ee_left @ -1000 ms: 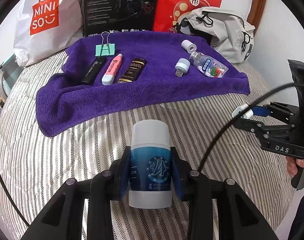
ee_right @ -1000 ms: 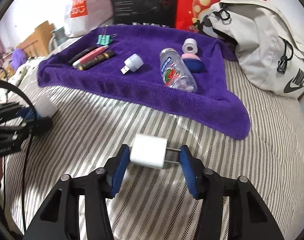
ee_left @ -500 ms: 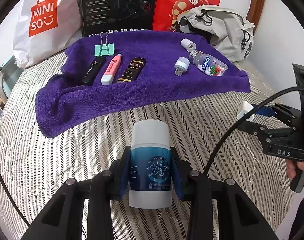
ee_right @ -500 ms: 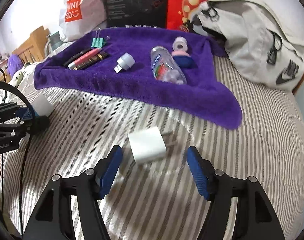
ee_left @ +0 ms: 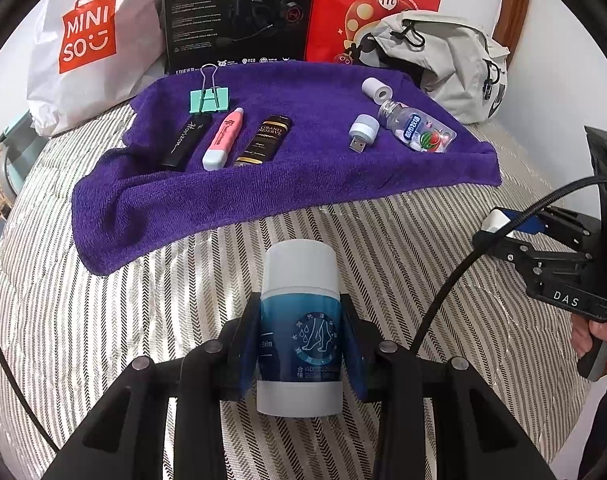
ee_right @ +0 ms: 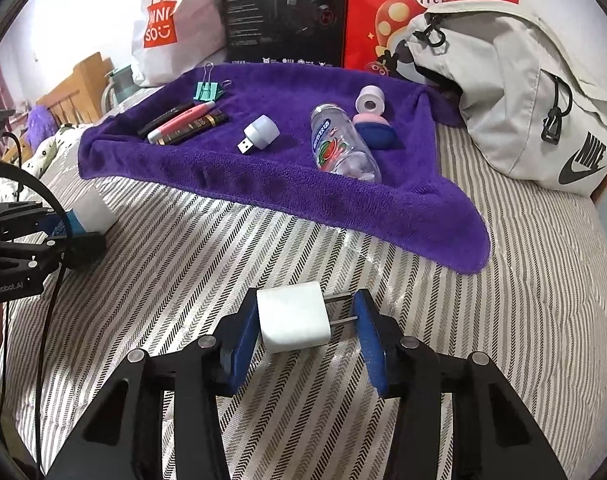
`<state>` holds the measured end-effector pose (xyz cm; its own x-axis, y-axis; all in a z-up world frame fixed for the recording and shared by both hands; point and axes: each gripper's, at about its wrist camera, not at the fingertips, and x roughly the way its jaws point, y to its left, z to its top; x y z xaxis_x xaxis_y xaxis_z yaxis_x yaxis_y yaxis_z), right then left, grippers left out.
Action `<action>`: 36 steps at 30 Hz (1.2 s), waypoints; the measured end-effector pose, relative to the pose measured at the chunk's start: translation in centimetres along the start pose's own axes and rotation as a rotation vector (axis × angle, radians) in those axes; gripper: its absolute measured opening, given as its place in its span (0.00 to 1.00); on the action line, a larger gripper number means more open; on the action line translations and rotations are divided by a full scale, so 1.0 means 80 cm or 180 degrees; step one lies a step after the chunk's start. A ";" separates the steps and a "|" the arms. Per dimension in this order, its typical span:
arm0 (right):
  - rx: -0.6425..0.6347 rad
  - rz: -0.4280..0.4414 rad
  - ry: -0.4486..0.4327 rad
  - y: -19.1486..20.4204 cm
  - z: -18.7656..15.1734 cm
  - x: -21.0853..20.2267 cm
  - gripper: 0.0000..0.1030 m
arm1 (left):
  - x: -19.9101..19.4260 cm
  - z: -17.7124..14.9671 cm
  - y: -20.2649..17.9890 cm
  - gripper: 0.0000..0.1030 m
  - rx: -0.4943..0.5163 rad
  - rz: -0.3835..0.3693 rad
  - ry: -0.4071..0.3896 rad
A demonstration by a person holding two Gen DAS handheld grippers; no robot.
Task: Organize rigid objects
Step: 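Carry the deodorant stick and plug adapter over the towel with both tools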
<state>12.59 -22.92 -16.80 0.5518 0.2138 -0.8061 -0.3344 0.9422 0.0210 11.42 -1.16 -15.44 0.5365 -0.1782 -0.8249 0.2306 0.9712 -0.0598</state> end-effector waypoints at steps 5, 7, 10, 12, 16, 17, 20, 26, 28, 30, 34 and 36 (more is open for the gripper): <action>0.0000 -0.0001 0.0026 0.000 0.002 0.001 0.45 | 0.001 0.001 0.000 0.33 -0.0005 -0.0014 -0.0040; 0.0039 0.0049 0.0042 -0.004 0.002 0.000 0.45 | -0.001 0.000 0.006 0.33 -0.0077 -0.0094 -0.0037; 0.0125 0.0123 0.0066 -0.011 0.002 -0.005 0.45 | -0.007 -0.001 0.016 0.33 -0.0147 -0.0099 -0.0025; 0.0130 0.0124 0.0070 -0.014 0.002 -0.007 0.45 | -0.011 0.001 0.023 0.33 -0.0172 -0.0072 -0.0020; 0.0141 0.0134 0.0062 -0.024 0.005 -0.014 0.45 | -0.021 0.011 0.037 0.33 -0.0240 -0.0054 -0.0050; 0.0147 0.0153 0.0065 -0.027 0.008 -0.016 0.45 | -0.024 0.015 0.038 0.33 -0.0236 -0.0047 -0.0054; 0.0158 0.0163 0.0028 -0.037 0.016 -0.024 0.45 | -0.033 0.030 0.043 0.33 -0.0224 -0.0013 -0.0090; 0.0102 0.0159 -0.0118 -0.057 0.055 -0.043 0.45 | -0.043 0.075 0.050 0.33 -0.0210 -0.0011 -0.0192; 0.0065 0.0181 -0.0188 -0.059 0.076 -0.046 0.45 | -0.040 0.093 0.049 0.33 -0.0183 -0.0015 -0.0215; 0.0046 0.0226 -0.0242 -0.060 0.093 -0.046 0.45 | -0.033 0.112 0.047 0.33 -0.0165 -0.0054 -0.0213; 0.0009 0.0315 -0.0340 -0.059 0.129 -0.041 0.45 | -0.007 0.142 0.039 0.33 -0.0127 -0.0178 -0.0164; 0.0001 0.0344 -0.0361 -0.059 0.139 -0.038 0.45 | 0.011 0.153 0.031 0.33 -0.0072 -0.0220 -0.0119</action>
<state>20.96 -25.14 -7.87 0.5954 0.3418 -0.7271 -0.3963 0.9122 0.1043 22.42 -0.85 -9.44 0.5500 -0.2504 -0.7968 0.2501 0.9596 -0.1289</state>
